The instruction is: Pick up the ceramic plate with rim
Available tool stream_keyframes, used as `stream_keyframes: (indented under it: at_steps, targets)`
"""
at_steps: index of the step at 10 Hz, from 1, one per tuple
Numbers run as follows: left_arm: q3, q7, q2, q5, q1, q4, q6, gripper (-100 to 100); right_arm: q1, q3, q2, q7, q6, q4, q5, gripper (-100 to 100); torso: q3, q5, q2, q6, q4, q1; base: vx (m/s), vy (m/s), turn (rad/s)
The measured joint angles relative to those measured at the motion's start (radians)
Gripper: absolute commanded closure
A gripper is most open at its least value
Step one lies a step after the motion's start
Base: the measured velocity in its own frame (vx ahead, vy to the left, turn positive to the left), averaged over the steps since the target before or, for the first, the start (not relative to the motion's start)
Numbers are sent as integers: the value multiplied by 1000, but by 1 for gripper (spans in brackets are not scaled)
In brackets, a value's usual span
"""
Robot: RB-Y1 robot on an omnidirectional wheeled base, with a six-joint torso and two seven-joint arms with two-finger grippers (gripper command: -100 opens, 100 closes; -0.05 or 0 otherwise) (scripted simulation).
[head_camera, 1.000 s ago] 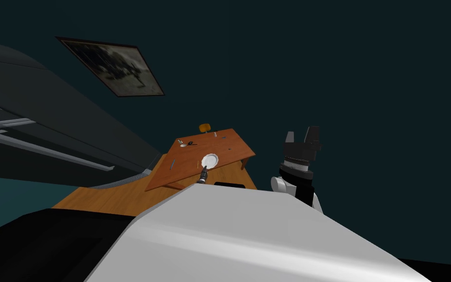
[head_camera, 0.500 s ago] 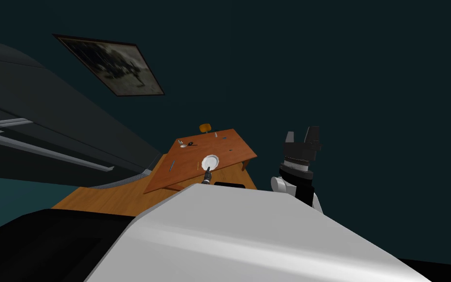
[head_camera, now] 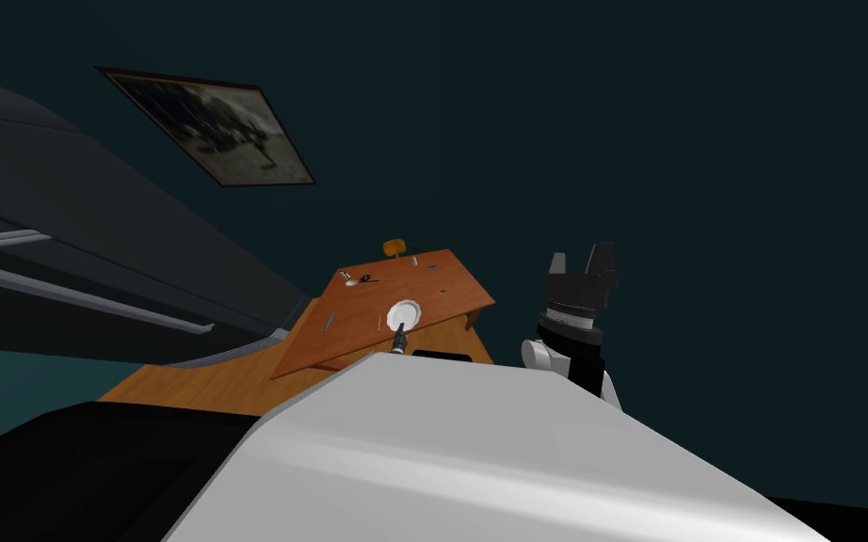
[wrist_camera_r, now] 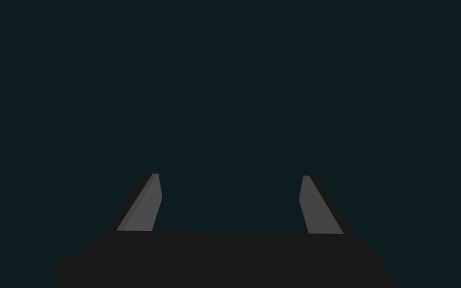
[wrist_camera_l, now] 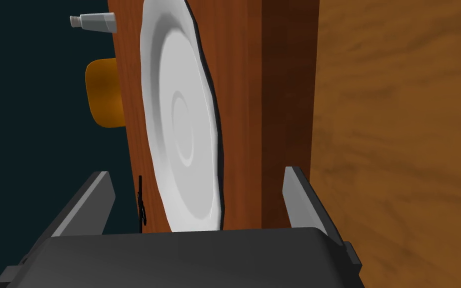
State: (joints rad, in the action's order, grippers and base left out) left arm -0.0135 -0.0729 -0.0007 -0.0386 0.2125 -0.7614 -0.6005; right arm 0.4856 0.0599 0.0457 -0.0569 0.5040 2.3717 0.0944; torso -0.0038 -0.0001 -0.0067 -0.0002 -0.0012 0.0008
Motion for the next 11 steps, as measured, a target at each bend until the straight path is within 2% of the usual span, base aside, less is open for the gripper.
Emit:
stream_keyframes:
  at_steps: [1, 2, 4, 6, 7, 8, 10, 11]
  targets:
    - [0, 1, -2, 0, 7, 6, -14, -100, 0, 0, 0, 0, 0, 0, 0, 0, -1, 0, -2, 0, 0, 0, 56, 4, 19]
    - [1, 1, -3, 1, 11, 8, -18, 100, 0, 0, 0, 0, 0, 0, 0, 0, -1, 1, -2, 2, 1, 2, -7, -8, 7]
    - [4, 0, -6, 1, 20, 16, -10, 100, 0, 0, 0, 0, 0, 0, 0, 0, 2, -2, -2, 3, 7, 3, -7, -5, 3]
    - [3, 0, -6, 1, 18, 14, -14, 100, 0, 0, 0, 0, 0, 0, 0, 0, -1, 0, -6, 4, 5, 6, 0, 0, 0]
    - [3, 0, -7, 1, 18, 14, -14, 0, 0, 0, 0, 0, 0, 0, 0, 0, -1, 0, -7, 4, 5, 6, 0, 0, 0]
    - [3, -1, -7, 1, 18, 14, -14, 100, 0, 0, 0, 0, 0, 0, 0, 0, -1, 0, -7, 4, 5, 6, -106, 13, 16]
    - [1, 0, 0, 0, -5, -15, 15, 100, 0, 0, 0, 0, 0, 0, 0, 0, 4, -1, 2, 4, 6, 6, -116, 5, 6]
    - [0, 0, 1, 0, -5, -16, 19, 0, 0, 0, 0, 0, 0, 0, 0, 0, 2, -1, -1, 4, 6, 6, -13, 1, 1]
